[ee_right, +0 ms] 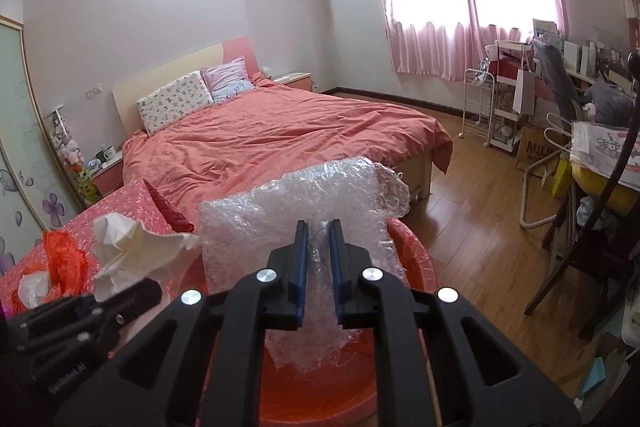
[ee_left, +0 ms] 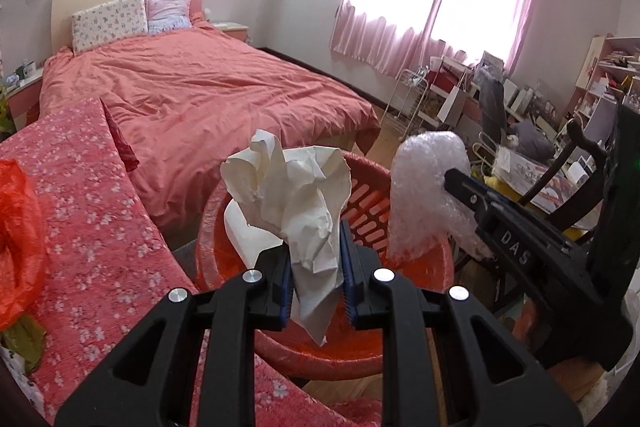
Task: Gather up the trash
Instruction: 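Carry both items to the orange basket and open both tools to drop them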
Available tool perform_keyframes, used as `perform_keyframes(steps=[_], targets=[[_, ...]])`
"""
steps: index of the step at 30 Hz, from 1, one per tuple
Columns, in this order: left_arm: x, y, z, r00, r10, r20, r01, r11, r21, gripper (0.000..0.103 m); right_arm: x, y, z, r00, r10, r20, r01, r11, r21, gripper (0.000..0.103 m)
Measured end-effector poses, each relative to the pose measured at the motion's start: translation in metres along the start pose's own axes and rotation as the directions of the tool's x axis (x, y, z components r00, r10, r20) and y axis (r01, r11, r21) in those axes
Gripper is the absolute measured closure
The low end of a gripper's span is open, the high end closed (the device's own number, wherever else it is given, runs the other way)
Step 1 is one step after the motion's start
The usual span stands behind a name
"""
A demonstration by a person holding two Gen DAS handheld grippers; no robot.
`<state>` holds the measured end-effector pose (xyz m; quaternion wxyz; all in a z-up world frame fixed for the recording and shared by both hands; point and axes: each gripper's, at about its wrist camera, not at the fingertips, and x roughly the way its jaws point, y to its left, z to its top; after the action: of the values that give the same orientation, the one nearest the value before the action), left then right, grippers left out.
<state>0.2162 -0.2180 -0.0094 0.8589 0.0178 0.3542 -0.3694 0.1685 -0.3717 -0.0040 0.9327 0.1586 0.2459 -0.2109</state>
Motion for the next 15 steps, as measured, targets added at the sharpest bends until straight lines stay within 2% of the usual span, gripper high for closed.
perform_keyframes(steps=[2,4,6,10,15], targets=[[0.006,0.002,-0.002,1.0,0.015,-0.013,-0.015,1.0,-0.006,0.078,0.006,-0.003,0.0,1.0,0.005,-0.01,-0.005,1.0,0.019,0.087],[0.01,0.005,-0.004,0.999,0.026,-0.027,-0.026,1.0,-0.011,0.065,0.009,-0.006,0.002,1.0,0.012,-0.016,-0.011,0.999,0.034,0.085],[0.011,0.008,-0.006,0.999,0.032,-0.034,-0.033,0.999,-0.024,0.058,0.014,-0.01,0.001,1.0,0.018,-0.024,-0.017,0.999,0.043,0.082],[0.009,0.017,-0.009,0.997,0.061,-0.05,-0.063,0.997,-0.051,0.053,0.017,-0.01,-0.002,0.999,0.017,-0.032,-0.016,0.999,0.042,0.071],[-0.007,0.033,-0.014,0.99,0.132,-0.041,-0.135,0.988,-0.079,0.051,0.007,-0.002,-0.006,1.0,0.002,-0.011,-0.002,1.0,0.01,0.056]])
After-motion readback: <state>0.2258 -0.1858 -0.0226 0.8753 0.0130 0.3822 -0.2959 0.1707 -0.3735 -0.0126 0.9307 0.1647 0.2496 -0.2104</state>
